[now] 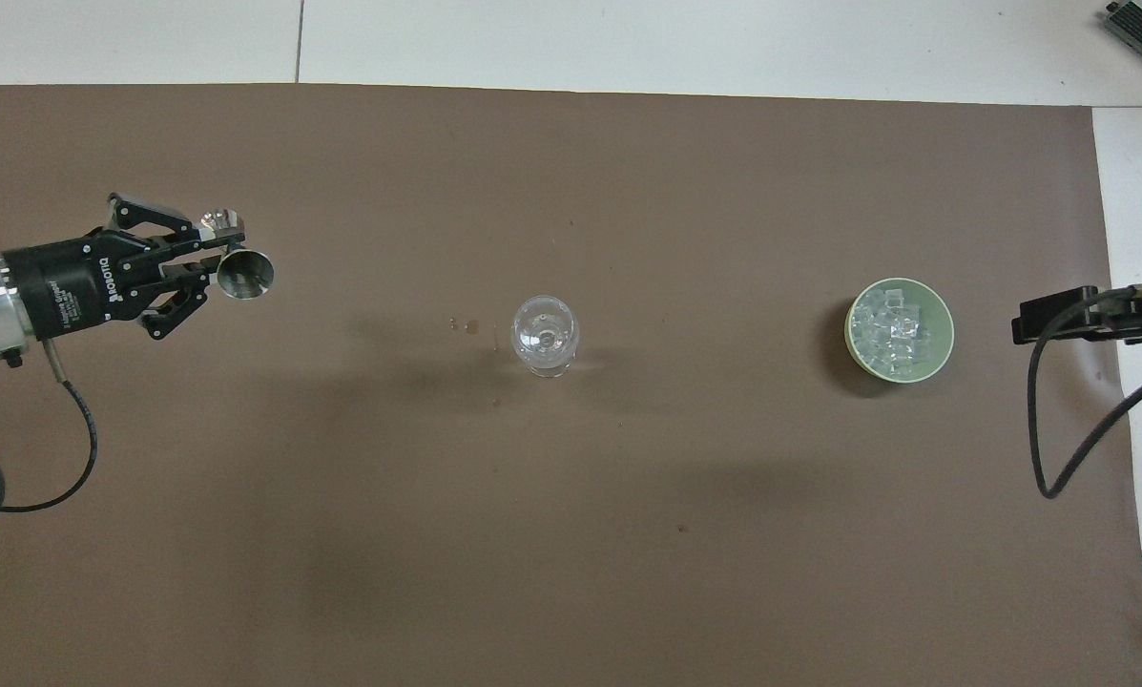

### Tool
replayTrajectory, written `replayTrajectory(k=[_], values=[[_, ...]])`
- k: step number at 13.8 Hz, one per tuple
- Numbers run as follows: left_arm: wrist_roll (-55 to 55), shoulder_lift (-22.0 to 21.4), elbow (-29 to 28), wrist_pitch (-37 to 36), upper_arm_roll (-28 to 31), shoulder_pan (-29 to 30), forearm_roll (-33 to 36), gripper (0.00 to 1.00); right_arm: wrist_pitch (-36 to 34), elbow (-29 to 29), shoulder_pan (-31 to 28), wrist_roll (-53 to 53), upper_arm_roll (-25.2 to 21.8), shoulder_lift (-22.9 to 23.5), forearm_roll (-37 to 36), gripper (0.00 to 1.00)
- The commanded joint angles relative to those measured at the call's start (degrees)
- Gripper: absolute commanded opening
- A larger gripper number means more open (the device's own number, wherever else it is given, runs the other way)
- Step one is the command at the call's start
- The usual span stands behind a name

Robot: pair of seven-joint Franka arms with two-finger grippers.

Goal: Pour wine and add ice with both arms

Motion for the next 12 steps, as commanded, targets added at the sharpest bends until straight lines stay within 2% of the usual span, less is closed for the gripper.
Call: replayTrajectory(k=[1, 7, 9, 12], values=[[-0.8, -0.4, -1.8, -2.0, -0.7, 2.3, -2.0, 0.00, 5.4, -4.2, -0.8, -7.7, 0.1, -0.2, 0.9, 1.00], [-2.3, 0.3, -3.5, -4.5, -0.6, 4.9, -3.9, 0.00, 18.4, -9.8, -0.8, -16.3, 0.0, 4.8, 0.9, 1.00], [-2.8, 3.3, -3.1, -7.6, -0.6, 6.5, -5.9, 0.00, 23.3, -12.2, -0.8, -16.4, 0.0, 5.7, 0.9, 1.00], [-3.8, 7.7, -2.4, -11.4, -0.6, 10.0, -6.2, 0.00, 24.8, -12.6, -0.8, -18.5, 0.0, 8.2, 0.9, 1.00]])
